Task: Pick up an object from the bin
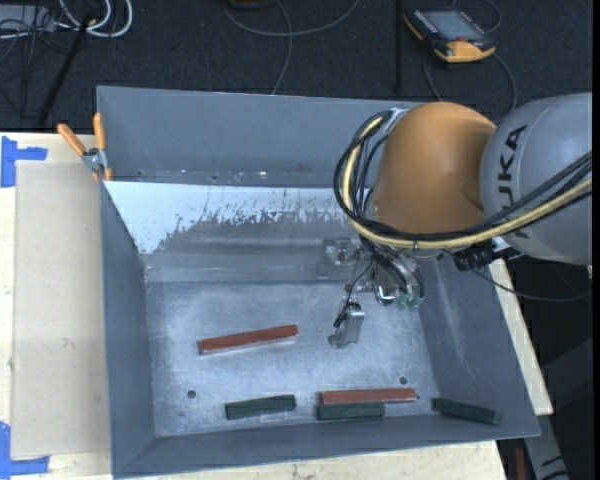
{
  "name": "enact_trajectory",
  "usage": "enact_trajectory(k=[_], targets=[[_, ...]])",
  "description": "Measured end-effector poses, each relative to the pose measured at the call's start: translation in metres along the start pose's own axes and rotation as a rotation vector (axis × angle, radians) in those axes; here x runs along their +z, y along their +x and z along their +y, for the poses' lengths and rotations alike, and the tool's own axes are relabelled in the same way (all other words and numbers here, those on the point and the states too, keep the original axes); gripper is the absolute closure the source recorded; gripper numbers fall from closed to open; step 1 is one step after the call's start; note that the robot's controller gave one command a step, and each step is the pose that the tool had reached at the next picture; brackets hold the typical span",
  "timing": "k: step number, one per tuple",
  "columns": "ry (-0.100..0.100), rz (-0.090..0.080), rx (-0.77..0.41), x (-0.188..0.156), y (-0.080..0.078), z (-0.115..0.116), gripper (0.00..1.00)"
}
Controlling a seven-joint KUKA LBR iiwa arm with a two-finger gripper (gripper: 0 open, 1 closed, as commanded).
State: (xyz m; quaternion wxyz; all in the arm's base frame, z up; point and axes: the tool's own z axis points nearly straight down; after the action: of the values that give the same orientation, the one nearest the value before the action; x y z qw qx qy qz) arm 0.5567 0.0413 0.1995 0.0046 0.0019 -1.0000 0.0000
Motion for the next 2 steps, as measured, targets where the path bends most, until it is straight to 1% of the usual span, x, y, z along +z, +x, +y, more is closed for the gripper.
enact_trajectory(k=[1, 2], targets=[[0.001, -0.001, -0.081, 0.082, -0.030, -0.005, 0.00], [-0.002, -0.001, -0.071, 0.133, -0.015, 0.034, 0.00]])
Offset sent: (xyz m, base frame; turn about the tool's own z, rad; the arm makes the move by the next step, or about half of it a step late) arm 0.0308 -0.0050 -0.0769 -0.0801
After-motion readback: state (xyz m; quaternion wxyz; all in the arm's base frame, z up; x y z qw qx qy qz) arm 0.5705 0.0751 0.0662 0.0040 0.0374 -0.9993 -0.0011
